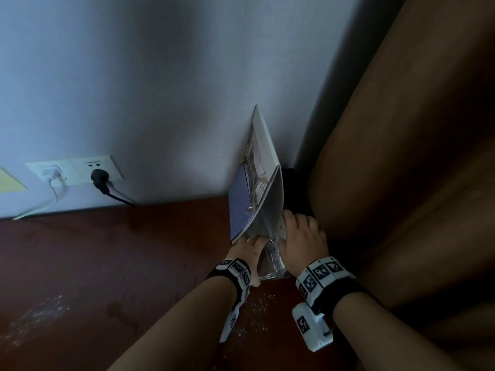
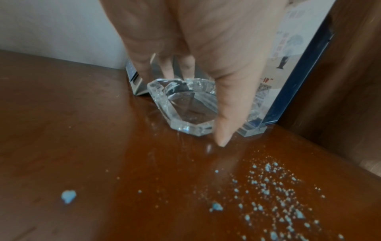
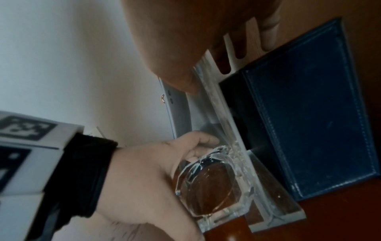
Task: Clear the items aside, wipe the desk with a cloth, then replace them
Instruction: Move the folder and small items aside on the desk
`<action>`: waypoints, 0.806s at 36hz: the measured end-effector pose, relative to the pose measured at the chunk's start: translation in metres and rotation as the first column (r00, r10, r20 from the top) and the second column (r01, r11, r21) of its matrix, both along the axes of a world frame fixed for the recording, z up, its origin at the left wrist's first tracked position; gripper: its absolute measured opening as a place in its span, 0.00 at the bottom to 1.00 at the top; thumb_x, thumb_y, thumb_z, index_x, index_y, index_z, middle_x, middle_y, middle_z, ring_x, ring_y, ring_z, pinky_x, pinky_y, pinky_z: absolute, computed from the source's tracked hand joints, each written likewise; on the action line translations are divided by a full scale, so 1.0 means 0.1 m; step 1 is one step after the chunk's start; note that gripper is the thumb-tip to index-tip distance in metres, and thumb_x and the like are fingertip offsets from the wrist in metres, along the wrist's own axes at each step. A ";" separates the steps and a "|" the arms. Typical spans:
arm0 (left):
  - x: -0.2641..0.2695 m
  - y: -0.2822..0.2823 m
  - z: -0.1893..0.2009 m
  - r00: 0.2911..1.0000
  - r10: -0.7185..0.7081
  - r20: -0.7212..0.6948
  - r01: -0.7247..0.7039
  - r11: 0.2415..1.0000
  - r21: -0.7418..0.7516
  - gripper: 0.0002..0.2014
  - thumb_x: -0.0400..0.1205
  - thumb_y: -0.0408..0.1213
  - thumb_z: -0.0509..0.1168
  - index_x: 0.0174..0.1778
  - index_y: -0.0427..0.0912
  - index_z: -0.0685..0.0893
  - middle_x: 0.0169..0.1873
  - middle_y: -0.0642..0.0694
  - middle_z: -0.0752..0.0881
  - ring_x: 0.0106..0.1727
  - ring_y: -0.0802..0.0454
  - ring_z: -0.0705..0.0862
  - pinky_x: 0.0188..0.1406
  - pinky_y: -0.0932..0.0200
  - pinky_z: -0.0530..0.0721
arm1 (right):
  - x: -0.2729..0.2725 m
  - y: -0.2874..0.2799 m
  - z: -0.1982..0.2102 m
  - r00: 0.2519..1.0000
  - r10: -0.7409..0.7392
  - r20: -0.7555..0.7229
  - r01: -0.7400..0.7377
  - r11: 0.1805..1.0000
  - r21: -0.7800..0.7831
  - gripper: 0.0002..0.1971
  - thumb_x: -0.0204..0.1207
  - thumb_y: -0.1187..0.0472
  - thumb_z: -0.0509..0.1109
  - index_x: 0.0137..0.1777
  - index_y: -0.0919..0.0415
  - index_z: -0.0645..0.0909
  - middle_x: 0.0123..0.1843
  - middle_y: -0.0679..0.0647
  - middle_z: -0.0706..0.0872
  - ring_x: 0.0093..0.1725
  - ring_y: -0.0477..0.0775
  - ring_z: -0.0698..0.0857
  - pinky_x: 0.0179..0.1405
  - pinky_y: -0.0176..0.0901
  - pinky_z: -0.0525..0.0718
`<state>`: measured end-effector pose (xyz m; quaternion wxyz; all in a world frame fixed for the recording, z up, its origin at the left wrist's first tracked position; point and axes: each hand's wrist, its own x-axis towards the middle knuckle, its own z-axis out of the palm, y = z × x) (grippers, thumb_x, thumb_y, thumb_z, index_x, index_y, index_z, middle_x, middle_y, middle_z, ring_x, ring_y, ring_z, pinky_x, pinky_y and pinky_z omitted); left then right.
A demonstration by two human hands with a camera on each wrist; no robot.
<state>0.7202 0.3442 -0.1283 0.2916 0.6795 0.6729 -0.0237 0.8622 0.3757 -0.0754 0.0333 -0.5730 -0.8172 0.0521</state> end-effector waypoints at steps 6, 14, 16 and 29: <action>0.01 0.02 -0.08 1.000 -0.012 -0.015 0.011 0.999 -0.050 0.61 0.67 0.33 0.82 0.87 0.58 0.46 0.87 0.52 0.50 0.86 0.42 0.50 0.79 0.39 0.70 | 0.02 0.00 0.00 1.000 0.009 0.007 -0.009 1.000 0.006 0.34 0.76 0.48 0.63 0.80 0.51 0.55 0.71 0.54 0.71 0.70 0.58 0.68 0.63 0.56 0.74; 0.05 0.04 -0.13 0.999 -0.019 -0.031 0.017 0.997 -0.081 0.64 0.67 0.32 0.82 0.87 0.60 0.42 0.87 0.52 0.42 0.87 0.39 0.44 0.82 0.36 0.64 | 0.01 -0.01 0.00 1.000 -0.003 -0.005 0.003 1.000 -0.008 0.33 0.76 0.48 0.63 0.79 0.51 0.57 0.70 0.54 0.73 0.70 0.59 0.69 0.62 0.57 0.75; 0.04 0.04 -0.12 1.000 0.000 -0.006 -0.001 0.996 -0.087 0.64 0.67 0.31 0.82 0.87 0.60 0.42 0.87 0.52 0.40 0.87 0.39 0.43 0.83 0.36 0.61 | 0.01 -0.01 0.00 1.000 -0.006 -0.009 0.006 1.000 -0.014 0.33 0.76 0.48 0.63 0.79 0.51 0.57 0.70 0.54 0.72 0.71 0.58 0.68 0.62 0.56 0.74; 0.09 -0.06 0.04 0.993 0.072 0.098 -0.067 0.996 -0.056 0.62 0.70 0.44 0.82 0.88 0.56 0.41 0.87 0.52 0.36 0.88 0.43 0.41 0.85 0.40 0.56 | 0.02 -0.03 0.11 0.998 -0.026 -0.060 0.022 0.998 -0.067 0.37 0.78 0.36 0.58 0.81 0.51 0.53 0.76 0.55 0.68 0.72 0.60 0.67 0.65 0.57 0.73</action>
